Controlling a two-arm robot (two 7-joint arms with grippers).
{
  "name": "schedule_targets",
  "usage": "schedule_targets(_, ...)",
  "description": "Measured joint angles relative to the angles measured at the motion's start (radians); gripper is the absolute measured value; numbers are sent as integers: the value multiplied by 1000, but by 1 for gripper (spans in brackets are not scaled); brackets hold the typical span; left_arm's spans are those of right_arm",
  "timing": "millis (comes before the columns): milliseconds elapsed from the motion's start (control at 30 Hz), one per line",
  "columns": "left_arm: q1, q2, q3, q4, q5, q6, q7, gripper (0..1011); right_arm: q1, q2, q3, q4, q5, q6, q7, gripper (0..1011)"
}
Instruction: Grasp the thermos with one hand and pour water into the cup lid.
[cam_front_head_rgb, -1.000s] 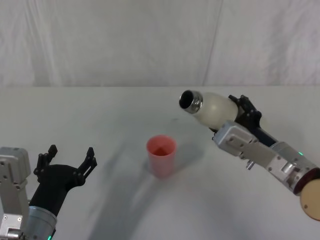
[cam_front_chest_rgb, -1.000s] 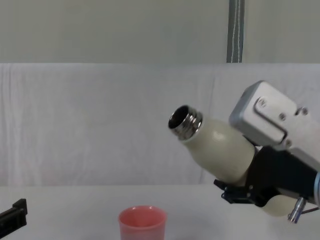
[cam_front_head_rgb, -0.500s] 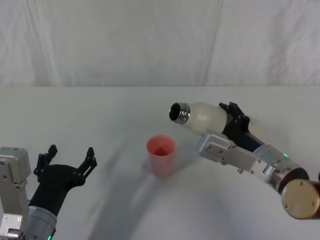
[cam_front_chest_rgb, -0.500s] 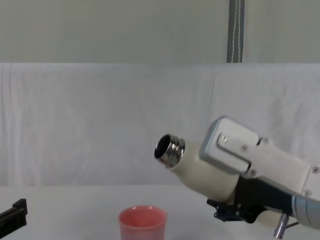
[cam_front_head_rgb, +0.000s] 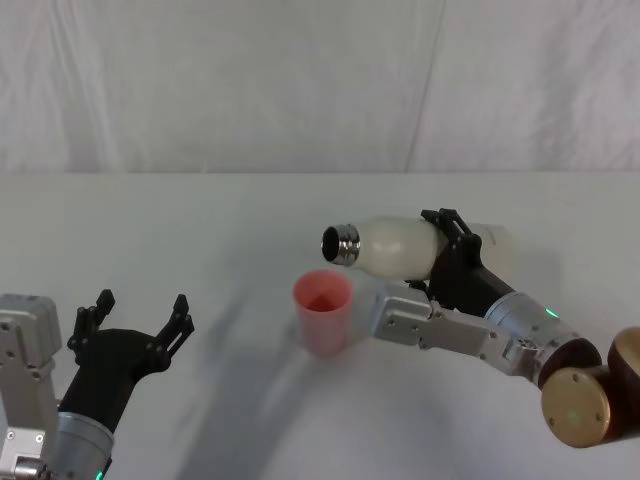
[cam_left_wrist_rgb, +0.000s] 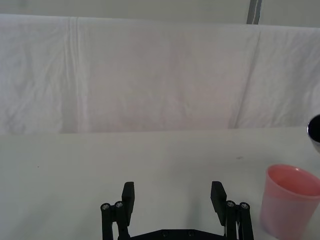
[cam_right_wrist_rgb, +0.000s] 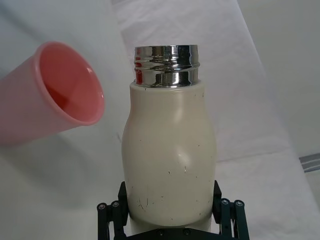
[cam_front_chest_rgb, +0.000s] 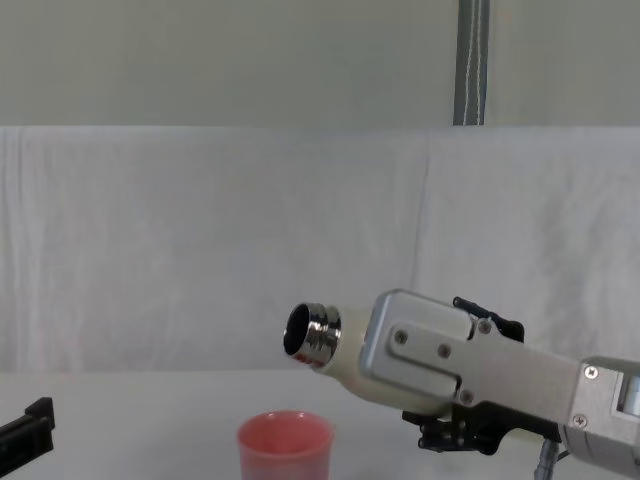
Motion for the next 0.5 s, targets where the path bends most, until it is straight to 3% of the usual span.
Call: schedule_targets(500,0,0,0,0,0,0,0,1001,16,-2,-32,17,-101,15,-33,950)
